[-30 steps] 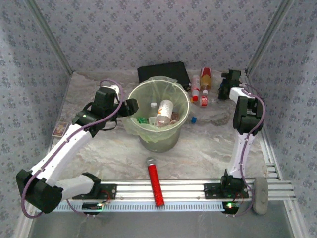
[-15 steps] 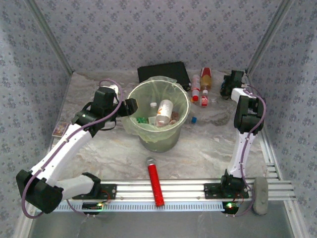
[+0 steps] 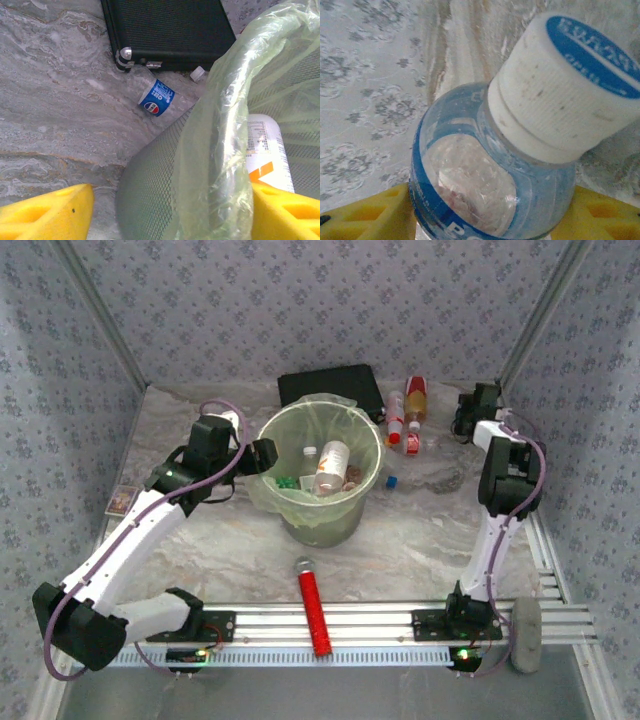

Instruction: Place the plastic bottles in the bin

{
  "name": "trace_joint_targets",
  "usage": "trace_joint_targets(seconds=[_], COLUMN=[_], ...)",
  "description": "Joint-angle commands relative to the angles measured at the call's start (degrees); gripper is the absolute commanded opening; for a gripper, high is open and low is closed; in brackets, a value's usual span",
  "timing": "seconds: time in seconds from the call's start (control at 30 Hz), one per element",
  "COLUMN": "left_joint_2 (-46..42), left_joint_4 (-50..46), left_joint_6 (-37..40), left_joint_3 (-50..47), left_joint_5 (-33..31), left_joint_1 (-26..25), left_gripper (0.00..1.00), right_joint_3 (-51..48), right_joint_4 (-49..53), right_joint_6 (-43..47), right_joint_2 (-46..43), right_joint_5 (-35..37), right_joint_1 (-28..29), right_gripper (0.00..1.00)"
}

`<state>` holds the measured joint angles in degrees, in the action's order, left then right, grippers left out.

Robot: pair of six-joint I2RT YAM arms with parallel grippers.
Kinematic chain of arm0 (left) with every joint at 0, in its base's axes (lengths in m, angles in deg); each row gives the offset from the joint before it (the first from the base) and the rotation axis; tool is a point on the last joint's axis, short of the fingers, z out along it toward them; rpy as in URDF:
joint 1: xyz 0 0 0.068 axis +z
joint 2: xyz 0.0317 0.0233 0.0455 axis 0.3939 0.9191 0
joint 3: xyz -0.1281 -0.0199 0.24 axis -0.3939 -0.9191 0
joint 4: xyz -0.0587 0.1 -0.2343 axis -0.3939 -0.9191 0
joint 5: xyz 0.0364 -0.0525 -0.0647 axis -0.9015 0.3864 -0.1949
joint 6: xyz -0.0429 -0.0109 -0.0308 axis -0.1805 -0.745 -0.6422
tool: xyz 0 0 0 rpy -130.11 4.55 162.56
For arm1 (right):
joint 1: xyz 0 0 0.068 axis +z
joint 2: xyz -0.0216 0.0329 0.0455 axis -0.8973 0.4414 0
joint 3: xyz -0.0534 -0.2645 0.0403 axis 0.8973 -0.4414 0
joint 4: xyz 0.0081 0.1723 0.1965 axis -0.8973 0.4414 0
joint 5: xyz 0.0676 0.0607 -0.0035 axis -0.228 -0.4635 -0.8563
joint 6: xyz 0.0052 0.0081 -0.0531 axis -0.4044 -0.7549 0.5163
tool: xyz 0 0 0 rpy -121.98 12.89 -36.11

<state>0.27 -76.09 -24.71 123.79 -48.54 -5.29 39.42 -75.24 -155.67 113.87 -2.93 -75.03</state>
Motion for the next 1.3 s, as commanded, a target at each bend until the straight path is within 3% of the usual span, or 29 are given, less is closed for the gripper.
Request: trace_joint_targets(seconds=[0.0,0.37,0.67,0.9,1.03,1.27], left_joint_2=[-0.7,-1.2,-0.4,0.0,0.8,0.3], left_joint_4=[-2.4,-1.9,-0.9,-0.1,0.2,0.3], left_joint_6=[1.2,1.0,0.8,0.9,0.6,0.6], left_joint_3=[0.4,-0.2,-0.2,-0.5,-0.4,-0.6], left_joint_5=[-1.0,-0.3,0.7,1.2,2.1,1.8], left_joint_1=[0.4,0.4,0.4,0.4,0.4,0.3], left_gripper=[0.76,0.76,0.76,0.76,0.76,0.76], right_joint_3=[-3.1,-10.9,-4.4,5.2,13.7,23.0], right_joint_4=[-1.9,-0.2,14.0,23.9,34.2,53.6], right_joint_6=[4.2,15.5,28.2,39.9,48.8,59.7], right_joint_2=[-6.8,-25.3,-38.5,-40.0,-38.2,-36.3], right_joint_5=[0.1,-7.1,-14.5,-23.5,-25.4,-25.0], right_joint_1=[-1.2,-0.6,6.1,15.7,24.7,34.6], right_gripper=[0.63,0.62,0.62,0.60,0.60,0.60])
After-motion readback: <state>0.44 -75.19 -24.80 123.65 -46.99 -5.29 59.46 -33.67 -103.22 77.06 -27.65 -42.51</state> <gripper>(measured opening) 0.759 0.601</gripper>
